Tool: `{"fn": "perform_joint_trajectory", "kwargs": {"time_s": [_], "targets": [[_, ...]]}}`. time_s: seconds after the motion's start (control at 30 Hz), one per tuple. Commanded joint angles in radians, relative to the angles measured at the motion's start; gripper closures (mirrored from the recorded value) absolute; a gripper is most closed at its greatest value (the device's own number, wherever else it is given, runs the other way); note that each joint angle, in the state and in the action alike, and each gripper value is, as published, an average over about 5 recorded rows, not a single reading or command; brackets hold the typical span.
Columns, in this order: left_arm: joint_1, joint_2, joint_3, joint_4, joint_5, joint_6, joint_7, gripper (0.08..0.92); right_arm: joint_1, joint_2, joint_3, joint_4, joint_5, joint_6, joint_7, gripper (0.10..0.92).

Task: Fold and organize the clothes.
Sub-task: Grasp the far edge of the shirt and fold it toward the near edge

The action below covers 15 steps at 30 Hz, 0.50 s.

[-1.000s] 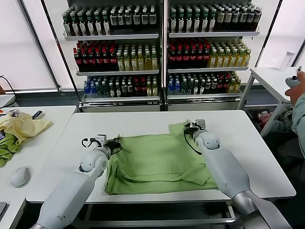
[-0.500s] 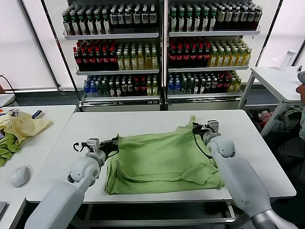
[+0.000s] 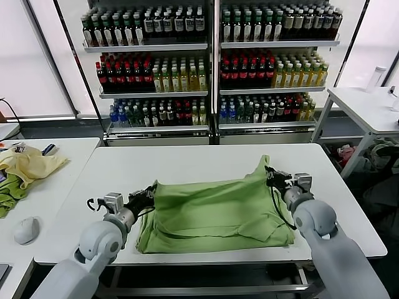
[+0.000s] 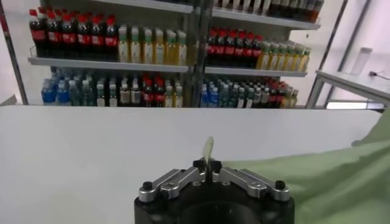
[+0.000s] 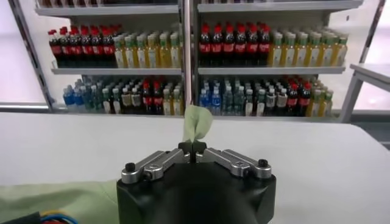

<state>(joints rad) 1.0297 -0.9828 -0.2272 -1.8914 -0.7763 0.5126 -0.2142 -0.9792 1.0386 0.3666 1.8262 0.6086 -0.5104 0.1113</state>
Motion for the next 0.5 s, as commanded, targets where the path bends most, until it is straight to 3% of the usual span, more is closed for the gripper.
{"fn": "perform_joint_trajectory", "kwargs": {"time_s": [0.03, 0.37, 0.5], "targets": [[0.135, 0.006, -0.041, -0.106, 0.04, 0.008, 0.005, 0.904, -0.222, -0.023, 0.112, 0.183, -0.009, 0.0, 0.008, 0.908], [0.174, -0.005, -0.01, -0.069, 0.188, 0.068, 0.049, 0.9, -0.263, 0.015, 0.095, 0.136, -0.058, -0.021, 0.023, 0.905], [0.175, -0.026, -0.001, -0.057, 0.269, 0.065, 0.048, 0.842, -0.246, 0.029, 0.064, 0.106, -0.118, -0.036, 0.005, 0.835]]}}
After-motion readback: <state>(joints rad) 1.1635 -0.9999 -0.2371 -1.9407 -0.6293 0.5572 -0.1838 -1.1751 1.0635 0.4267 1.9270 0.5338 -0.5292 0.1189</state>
